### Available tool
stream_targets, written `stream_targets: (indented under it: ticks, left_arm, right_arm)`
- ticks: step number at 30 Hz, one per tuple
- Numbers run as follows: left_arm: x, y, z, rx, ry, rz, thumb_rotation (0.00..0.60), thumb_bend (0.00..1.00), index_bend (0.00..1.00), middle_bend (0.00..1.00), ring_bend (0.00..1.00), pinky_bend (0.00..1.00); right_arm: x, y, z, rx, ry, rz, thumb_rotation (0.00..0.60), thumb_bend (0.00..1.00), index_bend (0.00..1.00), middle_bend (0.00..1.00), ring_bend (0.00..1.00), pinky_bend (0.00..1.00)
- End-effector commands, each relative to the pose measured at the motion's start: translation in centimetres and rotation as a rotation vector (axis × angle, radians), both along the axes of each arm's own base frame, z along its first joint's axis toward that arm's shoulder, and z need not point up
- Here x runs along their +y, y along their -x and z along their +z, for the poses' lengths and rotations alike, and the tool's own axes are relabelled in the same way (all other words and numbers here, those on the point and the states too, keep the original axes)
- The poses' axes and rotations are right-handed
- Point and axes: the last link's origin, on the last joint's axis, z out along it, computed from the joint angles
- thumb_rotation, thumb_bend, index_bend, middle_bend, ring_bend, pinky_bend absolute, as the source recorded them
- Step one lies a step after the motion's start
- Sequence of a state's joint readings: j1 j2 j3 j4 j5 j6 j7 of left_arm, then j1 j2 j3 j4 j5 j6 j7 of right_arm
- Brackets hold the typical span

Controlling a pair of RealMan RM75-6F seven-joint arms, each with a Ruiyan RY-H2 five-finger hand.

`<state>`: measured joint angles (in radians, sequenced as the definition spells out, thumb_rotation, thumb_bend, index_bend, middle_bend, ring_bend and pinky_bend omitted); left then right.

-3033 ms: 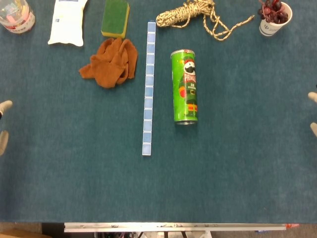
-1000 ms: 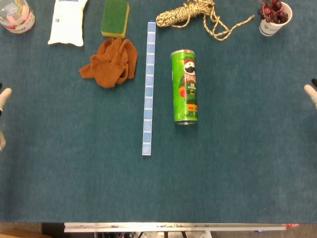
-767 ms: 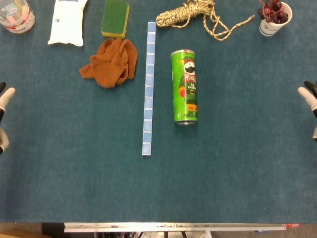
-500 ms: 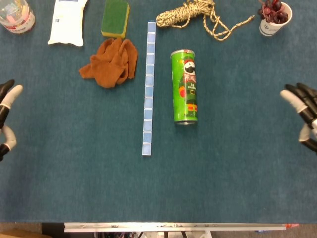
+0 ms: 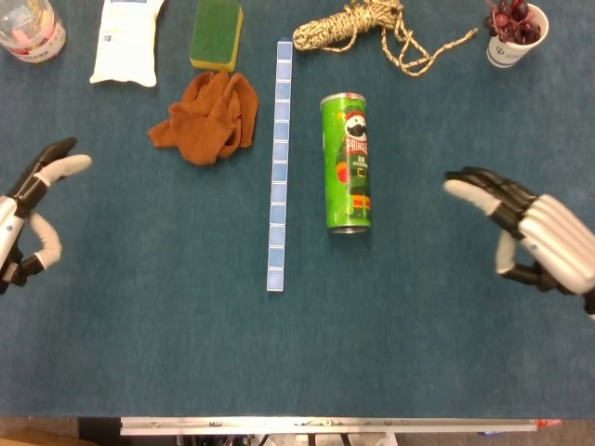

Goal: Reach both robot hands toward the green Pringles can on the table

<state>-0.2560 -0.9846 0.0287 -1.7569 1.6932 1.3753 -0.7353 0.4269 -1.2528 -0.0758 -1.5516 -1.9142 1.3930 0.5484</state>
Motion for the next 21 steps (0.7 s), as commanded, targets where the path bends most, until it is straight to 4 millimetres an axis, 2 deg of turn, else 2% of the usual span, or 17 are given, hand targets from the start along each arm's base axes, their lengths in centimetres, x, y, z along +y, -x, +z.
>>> stream_targets:
  ticks: [1,8,15,21]
  left_arm:
    - [0.6,-0.4,0.2,-0.065,0.068,0.021,0.599,1.0,0.17,0.08,0.11,0.2]
    - [0.7,-0.8,0.8,-0.162,0.149,0.035,0.57,1.0,0.19,0.09,0.12,0.21]
    - [0.4,-1.4,1.7,-0.241,0.26,0.059,0.535,1.0,0.22,0.13,0.14,0.23]
    - [-0.1,-1.7,2.1,-0.264,0.349,0.057,0.523,1.0,0.25,0.15,0.15,0.25]
  right_arm:
    - [-0.9,-1.7,-0.3,-0.035,-0.101,0.023,0.6,1.0,0.03,0.07,0.03,0.16]
    - [-1.9,-2.9,-1.2,-0.082,-0.245,0.013,0.6,1.0,0.03,0.09,0.03,0.16]
    - [-1.9,-3.9,-1.4,-0.137,-0.421,0.024,0.6,1.0,0.03,0.11,0.03,0.17]
    - [-1.8,-4.8,-1.6,-0.156,-0.497,0.049,0.6,1.0,0.03,0.11,0.03,0.17]
